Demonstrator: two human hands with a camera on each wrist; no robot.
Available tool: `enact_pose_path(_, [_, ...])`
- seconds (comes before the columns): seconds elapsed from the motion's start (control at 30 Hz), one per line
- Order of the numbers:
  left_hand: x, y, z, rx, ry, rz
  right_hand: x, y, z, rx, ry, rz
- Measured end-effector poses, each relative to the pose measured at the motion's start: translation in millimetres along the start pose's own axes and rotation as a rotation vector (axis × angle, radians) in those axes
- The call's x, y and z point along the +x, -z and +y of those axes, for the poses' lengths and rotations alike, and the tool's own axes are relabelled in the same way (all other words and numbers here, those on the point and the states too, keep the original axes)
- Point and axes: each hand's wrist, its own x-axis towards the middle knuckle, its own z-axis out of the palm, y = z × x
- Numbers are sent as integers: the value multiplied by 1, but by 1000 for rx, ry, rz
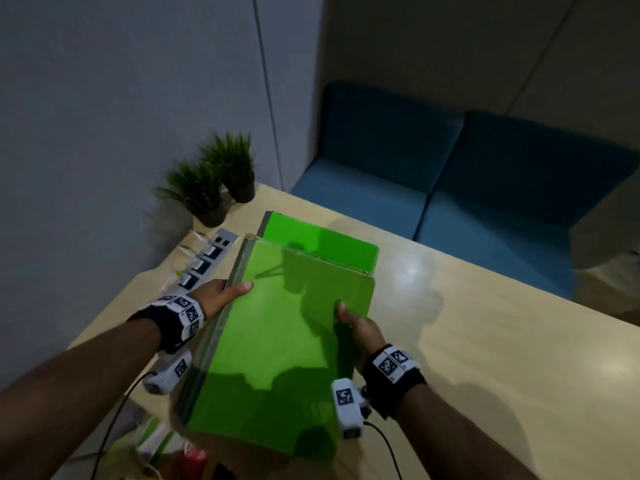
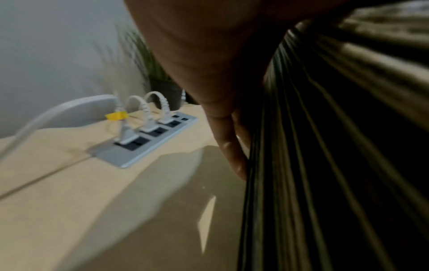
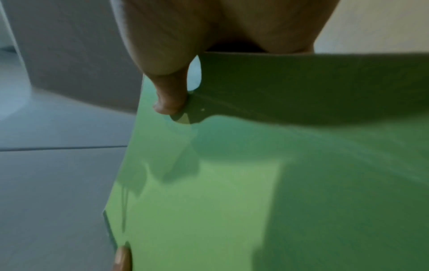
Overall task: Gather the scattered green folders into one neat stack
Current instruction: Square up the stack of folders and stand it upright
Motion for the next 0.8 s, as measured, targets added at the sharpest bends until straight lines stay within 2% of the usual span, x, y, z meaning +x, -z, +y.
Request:
enact_pose_path(0.13, [11,12,-23,12,138,-52,67,-27,56,-152,-129,-28])
enact_pose_path(0.27, [33,18,-45,3,242,-91,15,-63,26,-84,-235,-10])
enact_pose_path(0.4, [43,24,-45,49,294,-118,15,-78,28,-128,-255,14])
enact_pose_path(0.47, [46,28,-45,71,296,-132,43,-79,47,-212,-210,74])
enact_pose_path(0.53, [48,31,-45,117,287,-137,65,-75,60,-338,-209,153])
enact_pose_path(0.6, [47,36,-42,176,236,-142,69,-77,61,-405,-204,170])
enact_pose_path(0.67, [50,45,-37,181,151,-115,37,-84,37,-499,-204,154])
enact_pose_path(0.77, [56,53,-26,67,3,-17,20,-76,22,-689,-230,113])
enact_pose_path(0.8, [55,49,-23,38,-49,44,10,-73,15,-645,-202,121])
